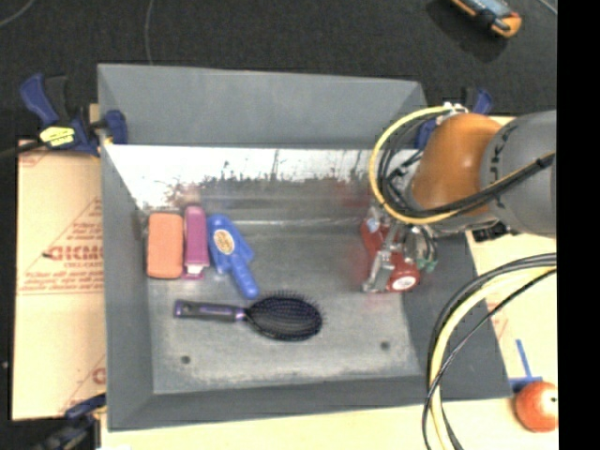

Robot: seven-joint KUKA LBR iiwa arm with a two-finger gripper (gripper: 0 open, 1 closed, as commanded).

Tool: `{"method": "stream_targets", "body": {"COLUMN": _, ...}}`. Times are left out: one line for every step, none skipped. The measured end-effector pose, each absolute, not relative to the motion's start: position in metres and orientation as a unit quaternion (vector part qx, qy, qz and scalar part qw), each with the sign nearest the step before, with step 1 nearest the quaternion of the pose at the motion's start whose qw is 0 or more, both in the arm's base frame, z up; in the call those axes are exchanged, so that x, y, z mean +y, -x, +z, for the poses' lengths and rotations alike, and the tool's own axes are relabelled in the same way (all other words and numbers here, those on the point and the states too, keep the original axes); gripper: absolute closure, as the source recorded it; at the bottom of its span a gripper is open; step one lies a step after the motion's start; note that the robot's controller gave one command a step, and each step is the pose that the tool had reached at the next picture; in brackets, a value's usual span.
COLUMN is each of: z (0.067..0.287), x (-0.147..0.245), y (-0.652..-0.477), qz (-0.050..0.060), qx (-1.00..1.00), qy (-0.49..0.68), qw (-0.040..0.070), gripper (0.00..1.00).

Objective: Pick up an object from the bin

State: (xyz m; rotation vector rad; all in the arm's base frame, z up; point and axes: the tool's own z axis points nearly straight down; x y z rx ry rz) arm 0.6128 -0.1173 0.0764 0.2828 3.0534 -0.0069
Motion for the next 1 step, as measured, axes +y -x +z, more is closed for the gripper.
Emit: {"method": "stream_targets", "body": {"z": 0.0776, "x": -0.1232, "y": -0.6071, "qz": 0.000, "qx": 0.995, "qy": -0.087, "qw": 0.041, "gripper": 0.00}}
